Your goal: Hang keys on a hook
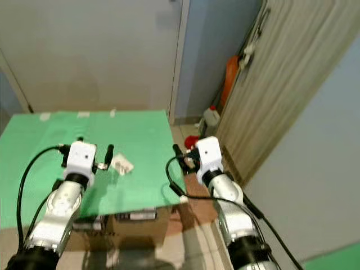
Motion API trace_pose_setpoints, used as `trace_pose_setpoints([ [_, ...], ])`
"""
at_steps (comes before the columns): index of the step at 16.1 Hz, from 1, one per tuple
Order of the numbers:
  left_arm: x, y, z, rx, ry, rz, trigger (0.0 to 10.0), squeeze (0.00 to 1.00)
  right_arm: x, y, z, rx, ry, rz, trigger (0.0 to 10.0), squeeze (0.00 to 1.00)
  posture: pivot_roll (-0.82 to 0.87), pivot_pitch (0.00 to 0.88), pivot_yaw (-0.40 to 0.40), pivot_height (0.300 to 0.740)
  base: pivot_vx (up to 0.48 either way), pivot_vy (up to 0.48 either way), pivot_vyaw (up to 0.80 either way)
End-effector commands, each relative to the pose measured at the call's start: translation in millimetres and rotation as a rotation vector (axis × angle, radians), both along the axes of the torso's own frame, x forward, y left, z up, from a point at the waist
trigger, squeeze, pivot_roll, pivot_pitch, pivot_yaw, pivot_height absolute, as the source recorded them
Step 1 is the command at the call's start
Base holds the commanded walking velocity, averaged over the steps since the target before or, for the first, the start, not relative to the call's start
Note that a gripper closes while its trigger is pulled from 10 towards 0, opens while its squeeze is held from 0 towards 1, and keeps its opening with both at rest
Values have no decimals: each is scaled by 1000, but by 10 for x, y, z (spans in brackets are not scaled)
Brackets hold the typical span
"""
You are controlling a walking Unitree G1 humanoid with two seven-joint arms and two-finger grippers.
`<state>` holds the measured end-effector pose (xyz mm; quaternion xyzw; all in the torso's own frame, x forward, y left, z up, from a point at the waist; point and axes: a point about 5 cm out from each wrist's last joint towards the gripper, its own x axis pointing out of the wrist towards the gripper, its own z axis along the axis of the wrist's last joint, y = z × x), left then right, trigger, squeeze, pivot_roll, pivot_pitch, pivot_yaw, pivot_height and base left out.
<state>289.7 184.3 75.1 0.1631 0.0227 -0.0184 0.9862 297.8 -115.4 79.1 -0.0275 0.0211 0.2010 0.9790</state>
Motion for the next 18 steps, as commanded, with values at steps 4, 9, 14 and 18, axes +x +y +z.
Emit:
trace_pose_setpoints([
  [4, 5, -96, -6, 37, 10, -41, 10000, 0, -16, -51, -39, -4, 37, -7, 10000, 0, 86, 0, -97, 740, 455, 0, 0],
  [9, 86, -398, -61, 48, 81, -175, 10000, 0, -35, -25, -50, -2, 49, 5, 10000, 0, 87, 0, -100, 740, 96, 0, 0],
  [14, 175, -459, -157, 42, 164, -163, 10000, 0, -103, -106, -47, -8, 56, -6, 10000, 0, 41, 17, -102, 740, 0, 0, 0],
  [18, 100, -592, -363, 22, 228, -143, 10000, 0, -313, -306, -23, -56, 80, -3, 10000, 0, -43, 86, -132, 740, 0, 0, 0],
])
